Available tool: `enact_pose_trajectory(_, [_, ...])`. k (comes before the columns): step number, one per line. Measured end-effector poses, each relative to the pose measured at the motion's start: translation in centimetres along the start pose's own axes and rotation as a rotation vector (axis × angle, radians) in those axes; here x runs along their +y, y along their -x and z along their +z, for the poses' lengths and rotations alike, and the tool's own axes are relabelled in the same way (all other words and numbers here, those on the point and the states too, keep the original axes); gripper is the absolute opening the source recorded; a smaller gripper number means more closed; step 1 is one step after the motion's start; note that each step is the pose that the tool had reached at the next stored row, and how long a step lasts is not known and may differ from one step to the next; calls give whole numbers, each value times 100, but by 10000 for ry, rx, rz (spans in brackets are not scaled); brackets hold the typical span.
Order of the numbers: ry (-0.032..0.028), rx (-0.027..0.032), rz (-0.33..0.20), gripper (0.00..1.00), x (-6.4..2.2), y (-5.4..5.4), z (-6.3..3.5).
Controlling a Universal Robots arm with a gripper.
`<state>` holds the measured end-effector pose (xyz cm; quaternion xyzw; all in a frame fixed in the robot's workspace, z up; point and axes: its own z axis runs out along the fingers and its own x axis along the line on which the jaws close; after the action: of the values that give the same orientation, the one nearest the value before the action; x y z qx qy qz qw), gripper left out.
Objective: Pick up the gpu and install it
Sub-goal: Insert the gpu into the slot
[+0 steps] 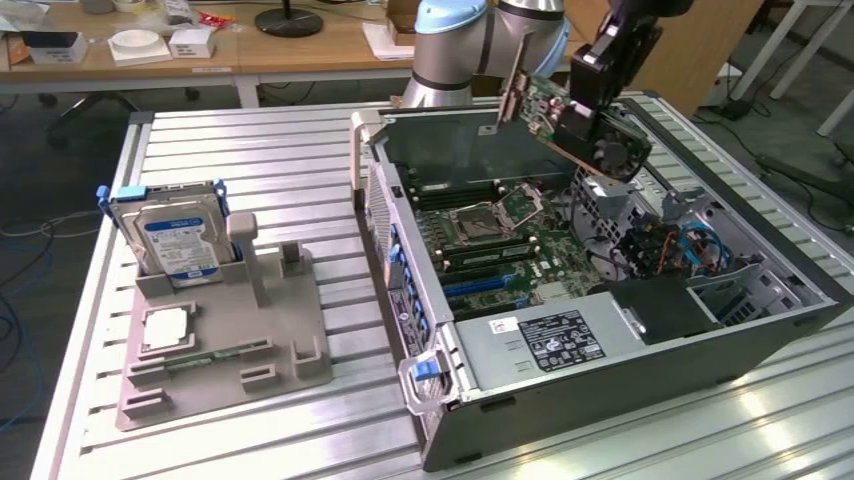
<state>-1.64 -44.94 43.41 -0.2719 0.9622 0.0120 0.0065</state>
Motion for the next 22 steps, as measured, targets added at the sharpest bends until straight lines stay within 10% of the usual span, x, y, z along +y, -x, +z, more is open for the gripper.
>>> enact_pose_trajectory(22, [71, 72, -3685, 26, 0, 0, 3])
